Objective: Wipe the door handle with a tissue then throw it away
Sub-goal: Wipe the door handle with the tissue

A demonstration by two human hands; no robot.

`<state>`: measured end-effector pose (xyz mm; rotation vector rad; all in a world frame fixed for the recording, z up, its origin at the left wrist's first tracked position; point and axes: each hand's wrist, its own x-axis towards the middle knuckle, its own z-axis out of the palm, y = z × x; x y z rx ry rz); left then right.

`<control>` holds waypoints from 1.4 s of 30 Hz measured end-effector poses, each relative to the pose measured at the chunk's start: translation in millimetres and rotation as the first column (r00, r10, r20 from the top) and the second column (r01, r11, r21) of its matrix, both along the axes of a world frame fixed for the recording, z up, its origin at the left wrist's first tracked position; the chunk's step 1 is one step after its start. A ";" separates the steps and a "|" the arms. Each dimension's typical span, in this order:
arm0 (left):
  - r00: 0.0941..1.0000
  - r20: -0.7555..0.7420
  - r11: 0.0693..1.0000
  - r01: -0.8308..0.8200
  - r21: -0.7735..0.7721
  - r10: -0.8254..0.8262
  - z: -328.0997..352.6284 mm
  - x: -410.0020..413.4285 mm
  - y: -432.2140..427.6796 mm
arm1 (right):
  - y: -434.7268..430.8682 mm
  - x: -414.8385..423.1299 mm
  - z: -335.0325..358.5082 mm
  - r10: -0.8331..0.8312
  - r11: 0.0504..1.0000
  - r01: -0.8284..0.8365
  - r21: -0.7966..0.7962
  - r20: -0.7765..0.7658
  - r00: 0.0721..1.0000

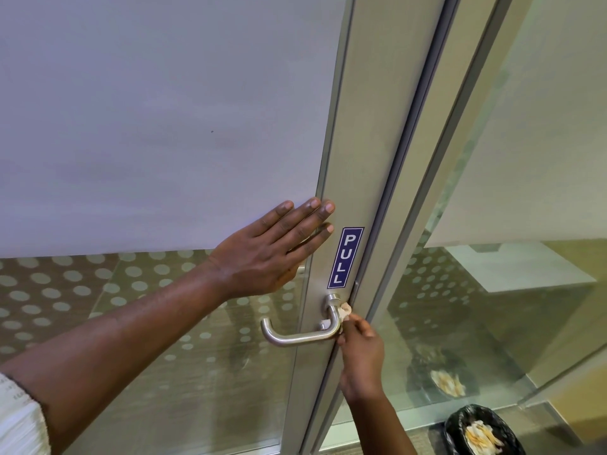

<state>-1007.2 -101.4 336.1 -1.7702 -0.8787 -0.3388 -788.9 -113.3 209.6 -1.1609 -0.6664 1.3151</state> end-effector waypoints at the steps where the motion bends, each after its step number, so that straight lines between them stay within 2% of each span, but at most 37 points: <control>1: 1.000 -0.004 1.000 -0.003 0.001 0.003 0.0 -0.3 0.3 | -0.7 2.2 2.7 -0.022 0.996 0.006 0.084 0.196 0.980; 3: 1.000 -0.008 1.000 -0.010 0.006 0.010 -0.8 -0.4 1.1 | -0.9 5.3 11.3 -0.096 0.964 -0.050 0.263 0.511 0.854; 6: 1.000 -0.004 1.000 -0.010 0.002 0.010 -0.9 0.0 2.0 | 0.0 -1.3 24.8 -0.231 0.839 -0.288 0.462 0.782 0.579; 8: 1.000 -0.005 1.000 -0.008 -0.007 0.007 -0.6 -0.4 1.7 | -0.5 -9.7 31.2 -0.278 0.777 -0.484 0.403 0.909 0.310; 9: 1.000 -0.008 1.000 -0.008 -0.009 0.008 -0.4 -0.1 1.9 | 0.0 -11.1 33.4 -0.276 0.770 -0.536 0.346 0.938 0.208; 10: 1.000 -0.008 1.000 -0.011 -0.011 0.011 -0.3 0.1 1.4 | 0.3 -9.9 35.9 -0.259 0.771 -0.556 0.309 0.951 0.170; 13: 1.000 -0.010 1.000 -0.012 -0.026 0.012 0.5 -0.8 0.5 | -4.5 -1.3 42.1 -0.213 0.780 -0.551 0.295 0.954 0.210; 16: 1.000 -0.007 0.999 -0.013 -0.033 0.012 1.4 -0.7 -0.5 | -10.3 2.0 47.9 -0.145 0.839 -0.492 0.234 0.966 0.214; 19: 1.000 -0.005 1.000 -0.010 -0.030 0.009 -0.1 0.0 -0.4 | -25.2 2.8 52.6 -0.124 0.883 -0.432 0.184 0.979 0.164; 21: 1.000 -0.011 0.999 -0.016 -0.035 0.016 -0.5 -0.9 -0.2 | -42.7 -11.8 51.9 -0.112 0.869 -0.474 0.144 0.989 0.095; 24: 1.000 -0.010 0.999 -0.012 -0.047 0.012 -0.5 -1.0 0.5 | -57.0 -27.9 47.6 -0.084 0.836 -0.539 0.104 0.995 0.062; 27: 1.000 -0.003 0.999 -0.010 -0.052 0.010 -0.2 -0.4 0.3 | -42.4 -8.5 48.8 -0.047 0.917 -0.392 0.077 0.995 0.085; 29: 1.000 -0.007 0.999 -0.010 -0.048 0.010 0.2 -0.6 0.5 | -46.1 -10.7 47.9 -0.033 0.923 -0.381 0.050 0.998 0.052; 33: 1.000 -0.010 0.999 -0.012 -0.039 0.012 0.8 -1.0 1.0 | -69.6 -64.1 38.3 -0.068 0.832 -0.546 0.101 0.995 0.080; 38: 1.000 -0.011 0.999 -0.012 -0.045 0.012 1.6 -1.2 -2.4 | -69.0 -66.3 29.2 -0.114 0.786 -0.592 0.178 0.983 0.145; 40: 1.000 -0.012 0.999 -0.012 -0.044 0.011 1.2 -0.8 -2.1 | -59.0 -39.1 20.3 -0.111 0.831 -0.518 0.202 0.973 0.201; 42: 1.000 -0.017 0.999 -0.022 -0.041 0.021 1.4 -1.7 -2.0 | -42.5 -10.2 15.6 -0.161 0.893 -0.365 0.262 0.945 0.284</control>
